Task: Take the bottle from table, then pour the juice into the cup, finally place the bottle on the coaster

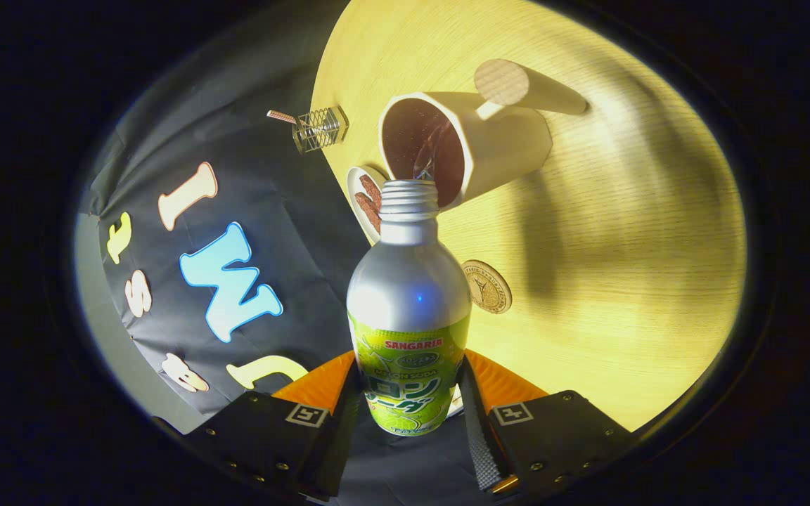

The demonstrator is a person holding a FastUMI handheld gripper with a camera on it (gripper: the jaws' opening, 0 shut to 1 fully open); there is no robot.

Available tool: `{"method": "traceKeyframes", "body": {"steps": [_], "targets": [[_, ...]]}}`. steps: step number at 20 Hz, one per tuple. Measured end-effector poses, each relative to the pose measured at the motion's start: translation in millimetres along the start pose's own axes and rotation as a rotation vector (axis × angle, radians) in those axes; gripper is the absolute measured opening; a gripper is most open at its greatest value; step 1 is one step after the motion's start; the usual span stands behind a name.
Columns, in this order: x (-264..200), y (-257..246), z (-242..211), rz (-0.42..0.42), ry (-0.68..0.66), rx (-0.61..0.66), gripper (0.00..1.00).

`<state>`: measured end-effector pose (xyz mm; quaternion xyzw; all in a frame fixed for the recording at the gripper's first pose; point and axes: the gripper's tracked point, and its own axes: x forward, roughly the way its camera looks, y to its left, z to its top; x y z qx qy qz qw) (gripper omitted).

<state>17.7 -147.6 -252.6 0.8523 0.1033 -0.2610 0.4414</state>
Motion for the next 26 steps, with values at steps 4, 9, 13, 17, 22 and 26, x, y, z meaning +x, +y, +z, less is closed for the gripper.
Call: {"method": "traceKeyframes", "body": {"steps": [4,9,13,17,22,26], "targets": [[-2.5,-1.2,3.3,-0.005,0.014,0.019,0.70],[-4.3,1.8,1.8,-0.017,0.032,0.039,0.70],[-6.0,9.1,1.3,-0.003,0.058,0.066,0.70],[-2.4,15.0,2.2,-0.010,0.071,0.089,0.70],[1.2,9.0,1.8,-0.043,0.086,0.102,0.70],[-0.2,6.6,1.8,-0.064,0.092,0.103,0.70]]}}
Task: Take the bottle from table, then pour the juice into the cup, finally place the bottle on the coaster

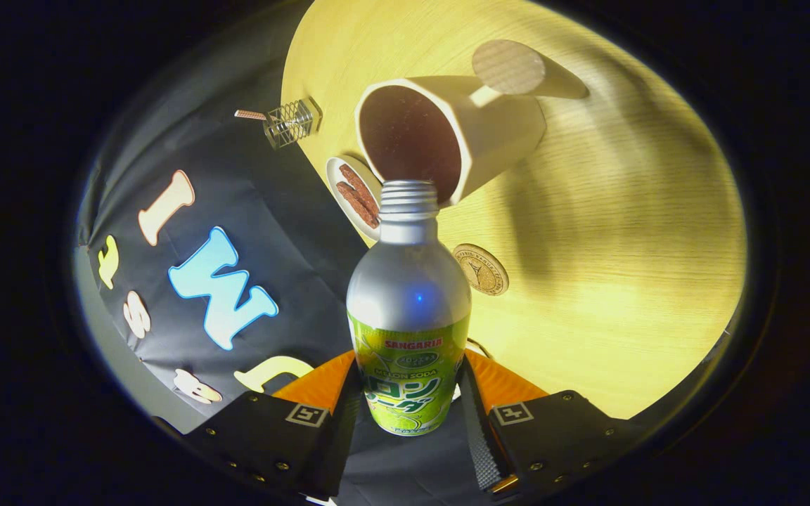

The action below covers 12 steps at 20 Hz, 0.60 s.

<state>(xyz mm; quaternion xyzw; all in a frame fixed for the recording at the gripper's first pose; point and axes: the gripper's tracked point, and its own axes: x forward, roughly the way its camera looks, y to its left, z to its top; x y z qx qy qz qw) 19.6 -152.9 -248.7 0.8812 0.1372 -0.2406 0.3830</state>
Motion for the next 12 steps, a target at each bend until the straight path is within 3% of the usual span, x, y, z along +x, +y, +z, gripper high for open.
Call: {"method": "traceKeyframes", "body": {"steps": [7,12], "targets": [[1.2,-0.2,-0.9,-0.011,-0.015,-0.039,0.70],[3.0,-11.4,5.0,-0.026,-0.067,-0.145,0.70]]}}
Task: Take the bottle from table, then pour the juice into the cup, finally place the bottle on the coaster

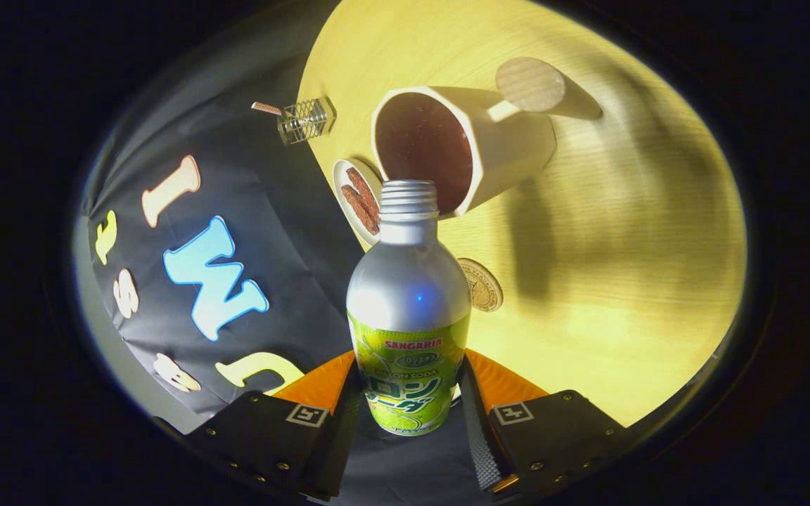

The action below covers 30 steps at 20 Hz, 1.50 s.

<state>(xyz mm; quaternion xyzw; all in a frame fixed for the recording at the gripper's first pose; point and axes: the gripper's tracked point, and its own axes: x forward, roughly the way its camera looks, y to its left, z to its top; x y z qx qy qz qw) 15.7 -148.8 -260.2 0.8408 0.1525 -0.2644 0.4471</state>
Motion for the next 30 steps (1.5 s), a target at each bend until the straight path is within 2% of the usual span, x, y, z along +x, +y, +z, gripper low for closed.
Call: {"method": "traceKeyframes", "body": {"steps": [6,19,23,26,30], "targets": [[5.1,-12.1,15.9,-0.001,-0.122,-0.223,0.70],[19.3,-29.8,17.9,-0.042,-0.308,-0.852,0.70],[34.9,-12.7,8.5,-0.012,-0.367,-1.081,0.70],[52.8,-5.5,1.6,-0.027,-0.391,-1.234,0.70],[73.6,-2.9,-1.8,-0.040,-0.419,-1.357,0.70]]}}
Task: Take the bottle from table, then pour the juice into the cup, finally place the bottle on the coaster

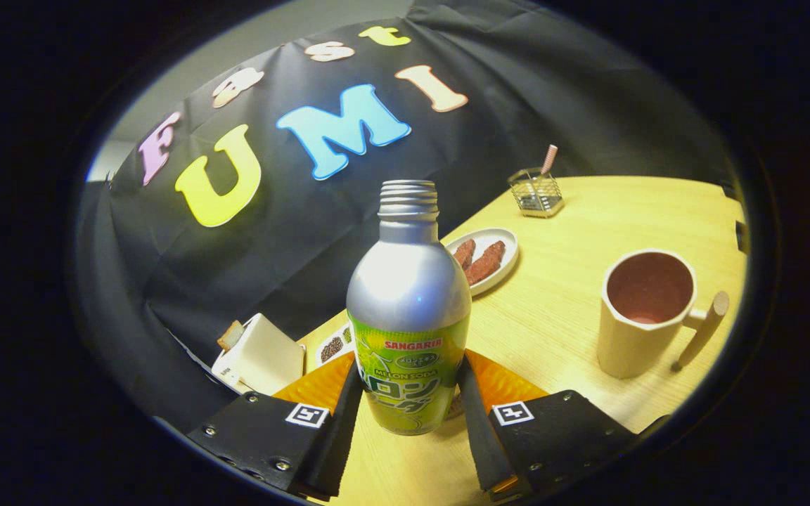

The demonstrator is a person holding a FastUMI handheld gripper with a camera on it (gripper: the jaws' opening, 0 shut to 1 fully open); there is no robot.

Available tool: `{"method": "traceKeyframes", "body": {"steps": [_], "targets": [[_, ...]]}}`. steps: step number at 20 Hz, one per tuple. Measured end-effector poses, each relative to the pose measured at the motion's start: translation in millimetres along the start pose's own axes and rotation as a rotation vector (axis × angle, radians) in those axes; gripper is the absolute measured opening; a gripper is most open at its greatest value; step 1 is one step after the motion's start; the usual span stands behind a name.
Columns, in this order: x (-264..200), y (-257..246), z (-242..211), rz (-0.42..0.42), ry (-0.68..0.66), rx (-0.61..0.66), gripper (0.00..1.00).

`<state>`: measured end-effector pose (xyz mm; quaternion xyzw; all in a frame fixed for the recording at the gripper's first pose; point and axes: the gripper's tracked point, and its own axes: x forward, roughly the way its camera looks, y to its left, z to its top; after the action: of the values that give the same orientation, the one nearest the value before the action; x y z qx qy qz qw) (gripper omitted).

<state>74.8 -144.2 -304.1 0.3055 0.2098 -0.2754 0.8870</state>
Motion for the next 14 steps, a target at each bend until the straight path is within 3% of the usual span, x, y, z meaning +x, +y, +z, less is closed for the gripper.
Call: {"method": "traceKeyframes", "body": {"steps": [14], "targets": [[46.5,-4.7,-12.7,-0.055,-0.013,-0.329,0.70]]}}
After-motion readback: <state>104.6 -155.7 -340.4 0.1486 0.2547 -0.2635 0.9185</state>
